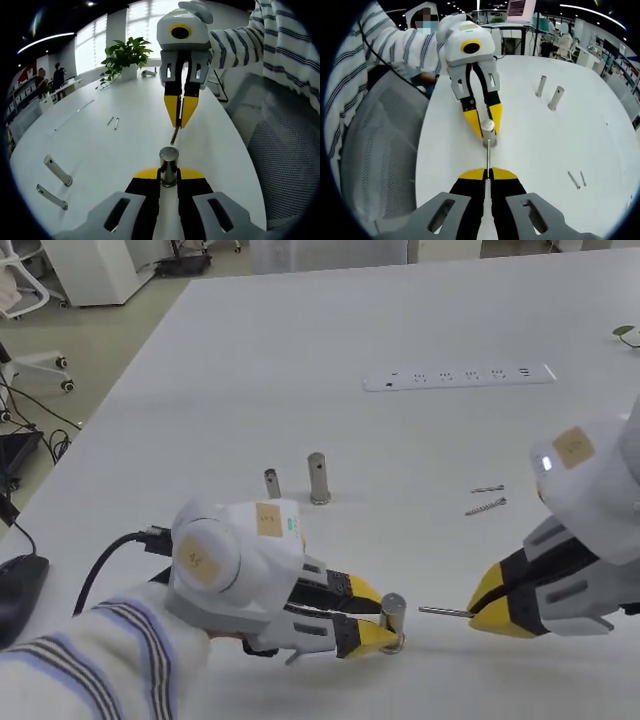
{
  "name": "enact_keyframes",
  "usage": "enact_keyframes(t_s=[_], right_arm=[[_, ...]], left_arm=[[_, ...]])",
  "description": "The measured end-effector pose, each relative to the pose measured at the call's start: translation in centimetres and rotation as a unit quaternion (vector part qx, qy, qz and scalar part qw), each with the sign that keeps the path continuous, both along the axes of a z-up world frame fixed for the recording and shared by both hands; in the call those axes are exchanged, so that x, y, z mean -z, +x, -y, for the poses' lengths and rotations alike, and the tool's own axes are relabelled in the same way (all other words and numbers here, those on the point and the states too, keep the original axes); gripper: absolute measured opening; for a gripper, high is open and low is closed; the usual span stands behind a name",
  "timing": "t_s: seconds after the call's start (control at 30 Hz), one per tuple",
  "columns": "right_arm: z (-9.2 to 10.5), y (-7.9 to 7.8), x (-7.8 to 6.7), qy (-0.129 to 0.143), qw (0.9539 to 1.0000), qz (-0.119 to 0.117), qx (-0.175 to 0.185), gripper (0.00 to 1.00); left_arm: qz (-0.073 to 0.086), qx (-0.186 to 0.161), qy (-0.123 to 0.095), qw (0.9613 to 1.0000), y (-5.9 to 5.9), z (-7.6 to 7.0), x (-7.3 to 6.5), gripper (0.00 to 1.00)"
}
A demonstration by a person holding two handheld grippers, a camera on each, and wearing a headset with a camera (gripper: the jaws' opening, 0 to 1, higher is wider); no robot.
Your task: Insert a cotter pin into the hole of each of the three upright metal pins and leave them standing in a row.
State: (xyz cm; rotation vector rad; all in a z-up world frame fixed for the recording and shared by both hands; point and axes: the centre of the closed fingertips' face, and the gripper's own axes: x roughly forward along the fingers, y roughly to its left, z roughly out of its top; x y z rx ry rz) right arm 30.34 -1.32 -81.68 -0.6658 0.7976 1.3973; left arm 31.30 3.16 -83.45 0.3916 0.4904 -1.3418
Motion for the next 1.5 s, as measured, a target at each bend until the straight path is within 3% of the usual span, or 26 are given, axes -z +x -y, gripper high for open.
enact_keyframes(t_s=[0.83,1.3,1.5], right_arm=[[-0.6,0.3,0.1,0.015,0.9998,-0.002,-0.016,0.03],[-1.0,0.3,0.2,0.017,0.9986,0.008,-0.05,0.03],[-1.1,0.3,0.2,0.012,0.998,0.007,-0.061,0.03]], left_arm=[[0.02,0.054,0.012,0.9983,-0.6,0.2,0.0,0.1],[0.019,0.057,0.02,0.998,-0.5,0.1,0.0,0.11],[0.007,0.049,0.029,0.9984,-0.5,-0.1,0.4,0.1]])
